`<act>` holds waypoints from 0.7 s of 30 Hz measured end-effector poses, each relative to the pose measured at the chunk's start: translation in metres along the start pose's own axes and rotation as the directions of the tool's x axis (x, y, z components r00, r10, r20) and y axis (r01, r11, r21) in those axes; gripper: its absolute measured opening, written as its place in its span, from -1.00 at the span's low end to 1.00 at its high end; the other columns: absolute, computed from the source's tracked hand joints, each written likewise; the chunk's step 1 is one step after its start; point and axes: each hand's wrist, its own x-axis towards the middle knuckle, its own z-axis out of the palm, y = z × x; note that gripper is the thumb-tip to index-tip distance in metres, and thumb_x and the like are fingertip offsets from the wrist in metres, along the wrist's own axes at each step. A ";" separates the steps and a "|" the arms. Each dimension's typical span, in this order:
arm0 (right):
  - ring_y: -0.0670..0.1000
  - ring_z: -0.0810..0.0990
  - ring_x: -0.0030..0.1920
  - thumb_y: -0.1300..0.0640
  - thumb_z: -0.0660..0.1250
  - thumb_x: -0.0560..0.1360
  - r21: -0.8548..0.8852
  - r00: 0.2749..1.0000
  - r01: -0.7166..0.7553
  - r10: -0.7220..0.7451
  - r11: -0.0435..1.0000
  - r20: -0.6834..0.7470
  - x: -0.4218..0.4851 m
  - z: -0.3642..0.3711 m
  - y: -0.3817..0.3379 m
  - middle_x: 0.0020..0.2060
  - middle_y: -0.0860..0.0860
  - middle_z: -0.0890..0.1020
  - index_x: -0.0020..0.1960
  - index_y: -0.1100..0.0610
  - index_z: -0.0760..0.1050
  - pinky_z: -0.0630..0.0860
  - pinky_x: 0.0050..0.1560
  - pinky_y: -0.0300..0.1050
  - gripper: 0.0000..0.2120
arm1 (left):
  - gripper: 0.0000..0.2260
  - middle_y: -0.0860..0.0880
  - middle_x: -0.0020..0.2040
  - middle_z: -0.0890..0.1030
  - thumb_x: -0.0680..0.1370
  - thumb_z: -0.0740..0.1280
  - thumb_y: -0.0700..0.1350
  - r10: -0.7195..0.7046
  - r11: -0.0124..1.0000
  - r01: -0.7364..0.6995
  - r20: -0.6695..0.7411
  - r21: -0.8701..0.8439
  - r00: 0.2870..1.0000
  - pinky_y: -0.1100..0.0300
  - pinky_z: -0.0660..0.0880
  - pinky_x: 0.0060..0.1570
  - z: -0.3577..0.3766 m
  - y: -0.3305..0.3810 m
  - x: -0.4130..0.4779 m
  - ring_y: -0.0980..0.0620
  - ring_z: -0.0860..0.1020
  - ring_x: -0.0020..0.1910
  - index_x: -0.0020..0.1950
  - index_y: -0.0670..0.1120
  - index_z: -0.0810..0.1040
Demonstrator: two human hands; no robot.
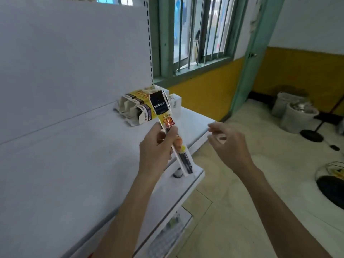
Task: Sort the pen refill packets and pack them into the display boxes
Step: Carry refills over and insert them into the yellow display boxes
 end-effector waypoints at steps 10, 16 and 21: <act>-0.08 0.53 -0.01 0.19 0.34 0.47 0.107 0.963 0.124 -0.145 0.987 0.227 0.161 0.078 0.029 0.05 0.01 0.60 0.20 0.13 0.50 0.50 0.07 -0.13 -0.71 | -0.92 0.08 -0.45 0.60 0.53 0.32 -0.12 -0.077 0.997 0.078 -0.269 -0.007 0.960 0.28 0.49 -0.50 0.031 -0.014 0.129 0.16 0.47 -0.55 -0.17 -0.01 0.54; -0.11 0.49 -0.04 0.12 0.37 0.46 0.194 0.919 0.217 -0.267 0.957 0.291 0.236 0.119 0.025 -0.05 -0.08 0.57 0.15 0.09 0.53 0.47 0.02 -0.18 -0.74 | -0.98 -0.04 -0.23 0.67 0.51 0.34 -0.06 -0.092 0.987 0.145 -0.522 0.062 0.848 0.17 0.55 -0.30 0.002 -0.031 0.169 0.05 0.60 -0.37 -0.09 0.02 0.56; -0.04 0.45 0.15 0.08 0.37 0.46 0.220 0.738 0.398 -0.454 0.890 0.500 0.284 0.168 0.001 0.13 -0.05 0.54 0.27 0.02 0.42 0.35 0.10 -0.19 -0.61 | -0.88 0.18 -0.26 0.58 0.49 0.34 0.04 0.019 0.946 0.243 -0.787 0.213 0.617 0.23 0.47 -0.21 -0.020 -0.040 0.175 0.19 0.57 -0.25 -0.24 0.12 0.48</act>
